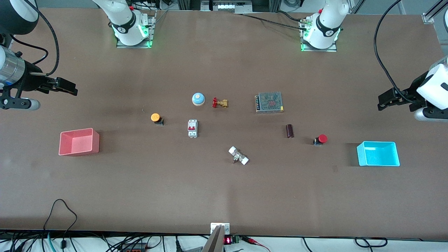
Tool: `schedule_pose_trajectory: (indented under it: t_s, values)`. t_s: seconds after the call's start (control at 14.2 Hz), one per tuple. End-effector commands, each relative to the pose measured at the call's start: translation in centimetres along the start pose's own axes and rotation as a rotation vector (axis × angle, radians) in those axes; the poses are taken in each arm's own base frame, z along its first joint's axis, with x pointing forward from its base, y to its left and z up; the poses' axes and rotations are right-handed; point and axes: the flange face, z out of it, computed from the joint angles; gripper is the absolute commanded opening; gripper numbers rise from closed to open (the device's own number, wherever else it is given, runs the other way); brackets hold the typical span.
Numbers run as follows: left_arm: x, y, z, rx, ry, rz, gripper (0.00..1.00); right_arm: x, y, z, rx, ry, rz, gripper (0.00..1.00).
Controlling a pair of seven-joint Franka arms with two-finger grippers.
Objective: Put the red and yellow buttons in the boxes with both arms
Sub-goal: 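Reach the left gripper to the red button while the right gripper advances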
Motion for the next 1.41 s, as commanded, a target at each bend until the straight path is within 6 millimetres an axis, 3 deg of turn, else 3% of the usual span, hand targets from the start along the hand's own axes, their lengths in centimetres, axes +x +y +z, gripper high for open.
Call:
schedule_pose_trajectory:
  t_s: [0.0,0.35,0.49,0.63,0.7,0.77,0.99,1.13,1.34]
  values:
    - [-0.5,-0.1,-0.4,-0.022,0.000,-0.013,1.00,0.1,0.3,-0.6,-0.008,-0.005,-0.018,1.00]
    - [-0.2,0.5,-0.3,-0.023,-0.004,-0.007,1.00,0.1,0.2,-0.6,-0.007,-0.005,-0.013,1.00]
    - [0.5,0.9,1.5,-0.025,-0.036,0.002,1.00,0.1,0.0,-0.6,-0.006,-0.008,-0.021,1.00]
    - [2.6,1.5,6.7,-0.033,-0.115,0.012,1.00,0.2,-0.2,-0.6,0.004,-0.001,-0.018,1.00]
    - [3.0,1.7,7.9,-0.033,-0.132,0.017,1.00,0.2,-0.4,-0.6,0.002,-0.001,-0.023,1.00]
    - [3.7,2.1,10.5,-0.031,-0.173,0.030,1.00,0.1,-0.7,-0.5,-0.007,-0.008,-0.033,1.00]
    - [5.7,3.5,19.0,-0.048,-0.283,0.042,1.00,0.4,-1.0,1.9,0.001,-0.065,-0.032,1.00]
    - [7.3,3.9,22.9,-0.069,-0.262,0.017,1.00,0.1,-2.4,3.9,-0.004,-0.071,-0.042,1.00]
    - [7.6,4.5,28.0,-0.123,-0.310,-0.012,1.00,0.0,-4.6,6.4,0.001,0.009,-0.070,1.00]
